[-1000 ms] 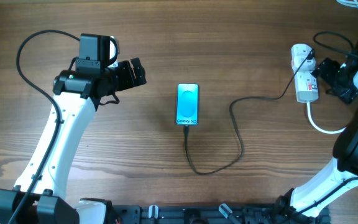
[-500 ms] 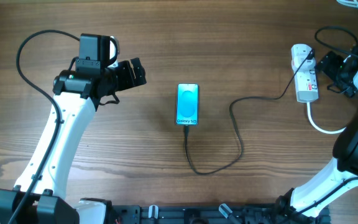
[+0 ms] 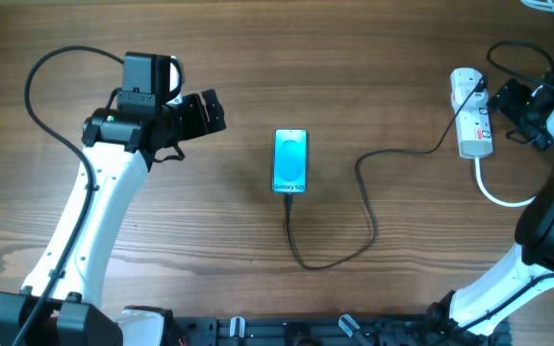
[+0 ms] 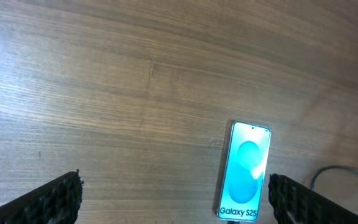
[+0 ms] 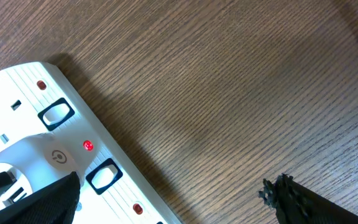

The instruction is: Plug charger to phone and switch on socket

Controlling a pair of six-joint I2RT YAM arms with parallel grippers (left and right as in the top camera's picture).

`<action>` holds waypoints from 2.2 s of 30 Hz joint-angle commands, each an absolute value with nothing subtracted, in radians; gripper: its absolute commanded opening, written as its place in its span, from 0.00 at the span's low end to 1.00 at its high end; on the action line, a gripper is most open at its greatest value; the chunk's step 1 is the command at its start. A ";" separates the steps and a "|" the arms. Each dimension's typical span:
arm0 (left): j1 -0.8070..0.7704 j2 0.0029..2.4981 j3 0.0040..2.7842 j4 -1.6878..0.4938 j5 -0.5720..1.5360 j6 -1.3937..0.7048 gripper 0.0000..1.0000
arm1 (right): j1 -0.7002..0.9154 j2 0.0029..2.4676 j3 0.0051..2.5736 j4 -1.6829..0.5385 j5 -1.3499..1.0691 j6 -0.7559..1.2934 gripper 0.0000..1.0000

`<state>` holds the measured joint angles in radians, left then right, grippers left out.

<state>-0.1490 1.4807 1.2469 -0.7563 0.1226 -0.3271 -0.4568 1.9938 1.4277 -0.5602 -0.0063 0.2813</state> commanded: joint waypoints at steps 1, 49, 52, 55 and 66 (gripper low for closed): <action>-0.154 1.472 1.217 -0.673 0.100 -0.321 1.00 | -0.458 1.975 1.427 -0.558 0.010 0.262 1.00; -0.165 0.727 0.014 0.151 0.099 -0.330 1.00 | -0.458 1.975 1.427 -0.558 0.010 0.263 1.00; -0.159 0.652 0.006 0.105 0.095 -0.329 1.00 | -0.458 1.975 1.427 -0.558 0.010 0.263 1.00; -0.150 0.597 0.006 0.105 0.087 -0.329 1.00 | -0.458 1.975 1.427 -0.558 0.010 0.262 1.00; -0.067 0.230 0.006 -0.077 0.043 -0.273 1.00 | -0.458 1.975 1.427 -0.558 0.010 0.262 1.00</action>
